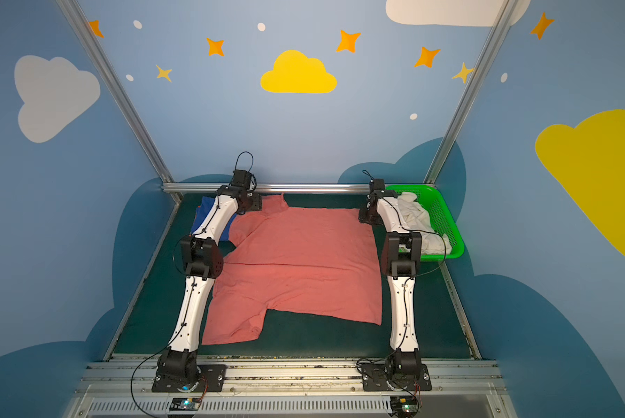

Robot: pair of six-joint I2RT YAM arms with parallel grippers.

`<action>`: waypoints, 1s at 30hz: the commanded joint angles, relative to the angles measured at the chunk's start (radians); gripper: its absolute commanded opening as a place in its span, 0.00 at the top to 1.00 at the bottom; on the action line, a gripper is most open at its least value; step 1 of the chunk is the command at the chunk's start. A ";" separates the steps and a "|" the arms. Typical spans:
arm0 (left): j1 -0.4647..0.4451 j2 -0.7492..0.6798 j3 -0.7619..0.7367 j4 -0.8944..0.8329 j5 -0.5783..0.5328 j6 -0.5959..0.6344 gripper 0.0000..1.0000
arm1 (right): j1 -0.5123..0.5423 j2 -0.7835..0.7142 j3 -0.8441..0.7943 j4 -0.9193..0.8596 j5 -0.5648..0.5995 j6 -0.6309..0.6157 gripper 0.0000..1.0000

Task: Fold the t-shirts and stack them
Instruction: 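Grasp the collar with the left gripper while right gripper grasps the far hem corner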

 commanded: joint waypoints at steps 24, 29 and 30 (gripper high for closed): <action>0.004 0.008 0.023 0.063 0.030 -0.063 0.75 | -0.032 0.122 0.188 -0.108 -0.043 0.045 0.42; 0.003 -0.034 0.019 0.058 0.027 -0.064 0.76 | -0.034 0.131 0.188 -0.133 -0.079 0.035 0.50; 0.002 -0.042 0.018 0.058 0.028 -0.065 0.76 | -0.035 0.134 0.189 -0.139 -0.084 0.033 0.52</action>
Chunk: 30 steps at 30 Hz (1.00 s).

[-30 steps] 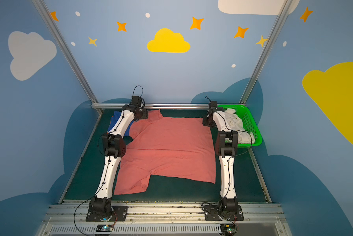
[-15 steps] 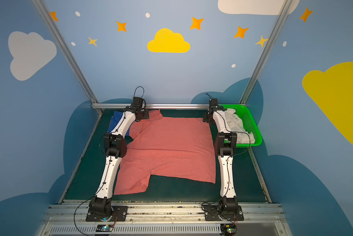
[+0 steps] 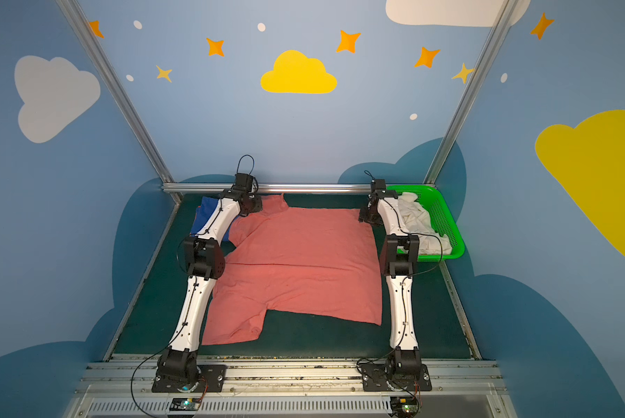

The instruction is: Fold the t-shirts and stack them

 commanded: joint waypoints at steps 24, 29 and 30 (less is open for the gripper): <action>0.003 -0.128 0.016 -0.029 -0.019 0.012 0.85 | -0.002 -0.074 -0.021 -0.013 -0.021 -0.063 0.99; 0.003 -0.150 0.011 -0.032 -0.019 0.013 0.90 | 0.011 -0.107 -0.035 -0.003 -0.015 -0.091 1.00; 0.003 -0.156 0.008 -0.032 -0.019 0.013 0.91 | 0.012 -0.117 -0.045 0.004 -0.012 -0.095 1.00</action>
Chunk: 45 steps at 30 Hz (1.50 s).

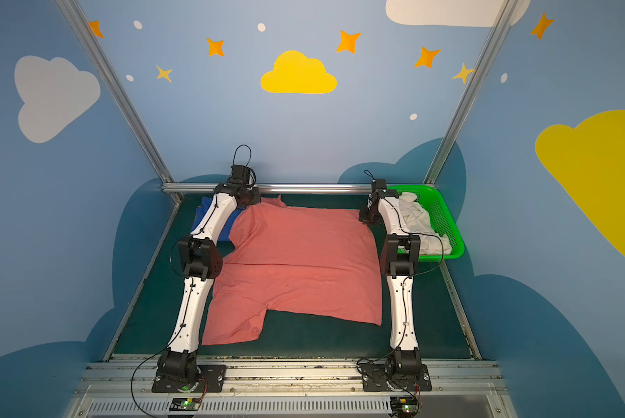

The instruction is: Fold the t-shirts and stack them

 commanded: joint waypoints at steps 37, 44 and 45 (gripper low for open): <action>0.035 -0.583 -0.836 0.211 -0.068 0.042 0.95 | 0.029 -0.571 -0.801 0.245 0.123 -0.067 1.00; 0.035 -0.671 -1.039 0.228 -0.093 0.039 0.94 | 0.032 -0.617 -0.952 0.266 0.137 -0.049 1.00; 0.035 -0.675 -1.055 0.224 -0.097 0.039 0.91 | 0.033 -0.617 -0.966 0.266 0.139 -0.047 0.99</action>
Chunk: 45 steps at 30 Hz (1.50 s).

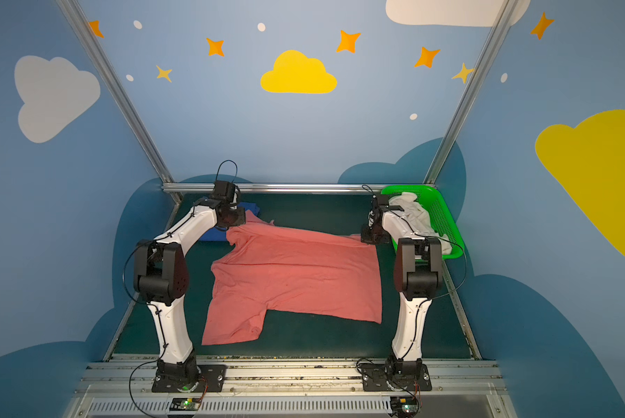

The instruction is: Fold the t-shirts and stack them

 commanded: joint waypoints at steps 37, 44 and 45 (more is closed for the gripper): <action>-0.003 0.377 0.588 -0.313 -0.060 -0.028 0.27 | -0.018 0.070 0.150 -0.041 -0.085 0.022 0.50; 0.038 0.312 0.464 -0.192 0.084 -0.114 0.27 | -0.024 0.071 0.140 -0.038 -0.098 0.023 0.51; 0.047 0.303 0.449 -0.175 0.108 -0.128 0.27 | -0.025 0.071 0.139 -0.037 -0.098 0.023 0.51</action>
